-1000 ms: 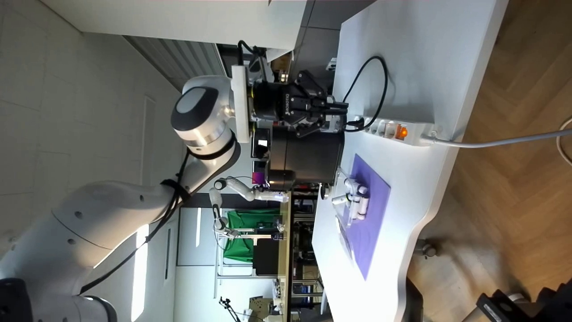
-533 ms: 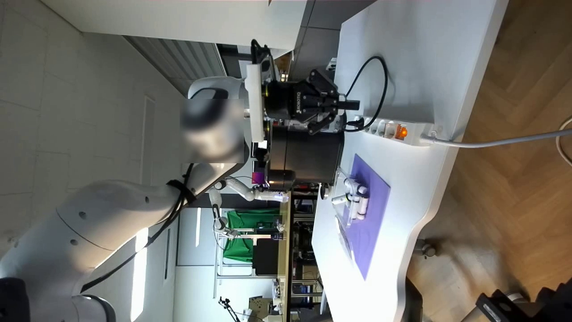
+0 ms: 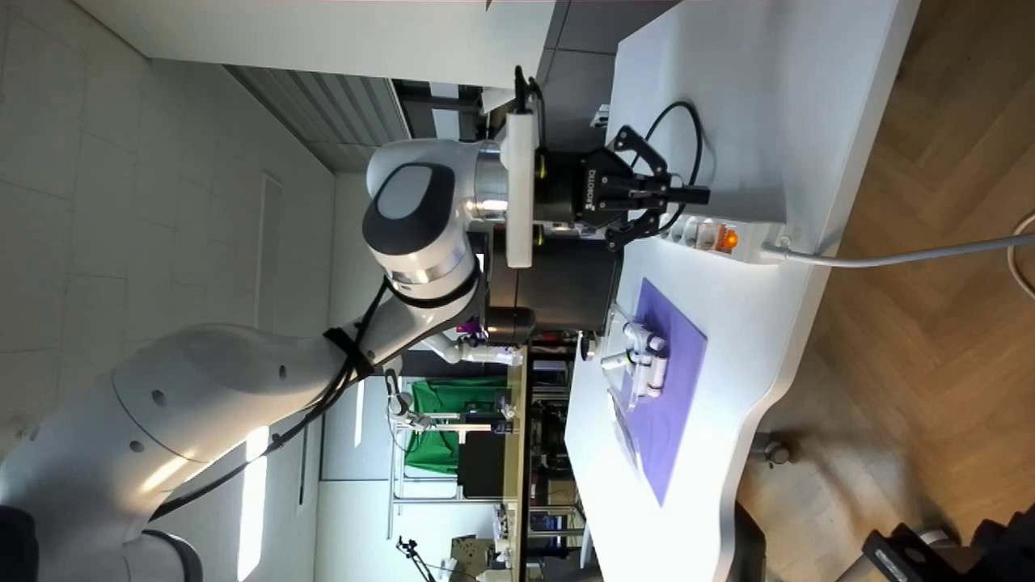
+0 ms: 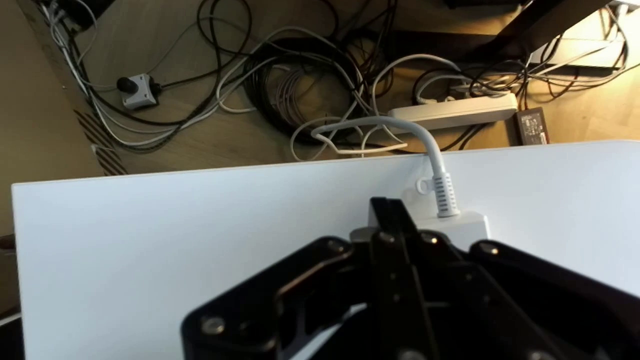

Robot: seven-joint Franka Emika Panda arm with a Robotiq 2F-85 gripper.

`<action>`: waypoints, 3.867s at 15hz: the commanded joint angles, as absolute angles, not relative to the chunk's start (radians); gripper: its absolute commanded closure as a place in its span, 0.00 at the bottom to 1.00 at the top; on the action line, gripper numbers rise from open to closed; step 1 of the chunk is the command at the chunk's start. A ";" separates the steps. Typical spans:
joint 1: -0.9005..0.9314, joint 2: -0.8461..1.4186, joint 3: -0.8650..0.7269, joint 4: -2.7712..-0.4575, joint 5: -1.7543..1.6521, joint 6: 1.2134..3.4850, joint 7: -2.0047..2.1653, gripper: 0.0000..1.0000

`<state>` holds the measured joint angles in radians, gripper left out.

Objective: Pick up the bottle from the table and put it inside the clear bowl, turn off the white extension cable, take out one bottle from the clear bowl and place it on the left side of the table

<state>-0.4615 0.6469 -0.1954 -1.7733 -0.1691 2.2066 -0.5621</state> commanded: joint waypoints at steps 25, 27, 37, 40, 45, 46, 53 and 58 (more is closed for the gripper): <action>-0.603 0.630 -0.019 -1.985 0.119 2.584 -1.168 1.00; -0.601 0.636 -0.021 -1.982 0.118 2.590 -1.168 1.00; -0.583 0.679 -0.033 -1.981 0.093 2.642 -1.163 1.00; -0.552 0.686 -0.056 -2.011 0.052 2.701 -1.158 1.00; -0.461 0.694 -0.140 -2.106 -0.107 2.902 -1.128 1.00; -0.437 0.692 -0.161 -2.126 -0.139 2.938 -1.114 1.00; -0.326 0.577 -0.215 -2.245 -0.203 3.038 -0.995 1.00; -0.168 0.467 -0.298 -2.307 -0.237 2.961 -0.809 1.00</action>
